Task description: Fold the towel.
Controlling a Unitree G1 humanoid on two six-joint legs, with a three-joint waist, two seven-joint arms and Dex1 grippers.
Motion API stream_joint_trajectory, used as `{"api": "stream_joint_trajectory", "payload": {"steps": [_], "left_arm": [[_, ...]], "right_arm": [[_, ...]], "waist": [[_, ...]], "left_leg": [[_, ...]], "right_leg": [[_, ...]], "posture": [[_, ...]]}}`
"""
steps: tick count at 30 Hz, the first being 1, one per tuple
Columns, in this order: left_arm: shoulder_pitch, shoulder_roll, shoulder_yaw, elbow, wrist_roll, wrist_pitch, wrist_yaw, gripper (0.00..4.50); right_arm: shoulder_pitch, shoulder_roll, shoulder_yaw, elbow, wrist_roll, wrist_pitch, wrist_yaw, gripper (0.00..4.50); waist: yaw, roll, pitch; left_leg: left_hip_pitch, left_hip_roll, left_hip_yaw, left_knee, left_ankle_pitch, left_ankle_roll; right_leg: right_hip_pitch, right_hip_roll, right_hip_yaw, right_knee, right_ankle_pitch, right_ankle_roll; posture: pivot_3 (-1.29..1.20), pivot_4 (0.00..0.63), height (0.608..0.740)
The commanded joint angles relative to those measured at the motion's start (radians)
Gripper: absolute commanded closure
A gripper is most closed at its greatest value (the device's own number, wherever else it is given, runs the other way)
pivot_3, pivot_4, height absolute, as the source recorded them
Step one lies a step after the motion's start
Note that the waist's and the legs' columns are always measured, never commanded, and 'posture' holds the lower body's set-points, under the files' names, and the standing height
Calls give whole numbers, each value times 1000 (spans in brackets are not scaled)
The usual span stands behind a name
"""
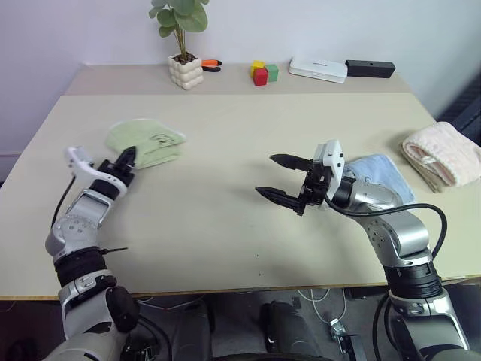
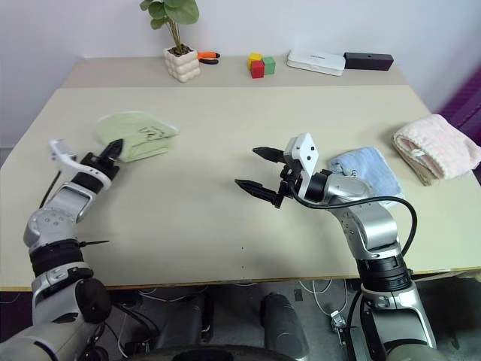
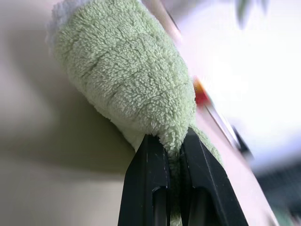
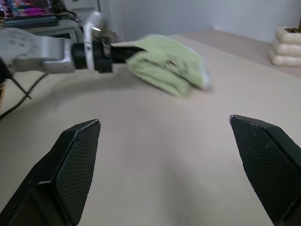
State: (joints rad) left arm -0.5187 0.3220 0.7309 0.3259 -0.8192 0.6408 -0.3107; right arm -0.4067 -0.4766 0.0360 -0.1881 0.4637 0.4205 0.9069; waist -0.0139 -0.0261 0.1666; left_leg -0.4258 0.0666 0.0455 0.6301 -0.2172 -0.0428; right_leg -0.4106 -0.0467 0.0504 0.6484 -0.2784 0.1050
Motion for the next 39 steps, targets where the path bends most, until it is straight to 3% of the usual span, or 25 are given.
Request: {"api": "stream_joint_trajectory", "payload": {"steps": [1, 12, 19, 34, 37, 39], "left_arm": [[27, -11, 54, -87, -27, -75, 77, 4446], [111, -55, 89, -167, -22, -268, 182, 4446], [145, -101, 47, -186, -39, -273, 218, 4446], [175, -84, 47, -150, -70, -292, 220, 4446], [194, -108, 63, -172, -136, -271, 206, 3432], [207, -107, 49, -184, -141, -263, 212, 2396]], "right_arm": [[-22, 1, 5, -1, -9, -35, 8, 0], [-6, -37, 8, 27, -27, -38, 48, 0], [35, -79, -17, 4, 4, 0, 75, 0], [53, -89, -27, -5, 1, -2, 49, 0], [49, -91, -26, 2, -2, -8, 53, 0], [40, -92, -24, 8, -4, -11, 57, 0]], "waist": [[0, 0, 0], [3, -1, 0], [2, -1, 0], [2, -1, 0], [1, -1, 0], [1, -1, 0]], "left_leg": [[0, 0, 0, 0, 0, 0], [0, 0, 0, 1, 0, 0], [0, 0, 0, 1, 0, 0], [0, 0, 0, 1, 0, 0], [0, 0, 0, 1, 0, 0], [0, 0, 0, 1, 0, 0]], "right_leg": [[0, 0, 0, 0, 0, 0], [1, 0, 0, -1, 0, 0], [1, 0, 0, -1, 0, 0], [1, 0, 0, -1, 0, -1], [1, 0, 0, -1, 0, -1], [1, 0, 0, -1, 0, -1]], "posture": [[0, 150, 740], [0, 150, 740], [0, 150, 740], [0, 150, 740], [0, 150, 740], [0, 150, 740]]}}
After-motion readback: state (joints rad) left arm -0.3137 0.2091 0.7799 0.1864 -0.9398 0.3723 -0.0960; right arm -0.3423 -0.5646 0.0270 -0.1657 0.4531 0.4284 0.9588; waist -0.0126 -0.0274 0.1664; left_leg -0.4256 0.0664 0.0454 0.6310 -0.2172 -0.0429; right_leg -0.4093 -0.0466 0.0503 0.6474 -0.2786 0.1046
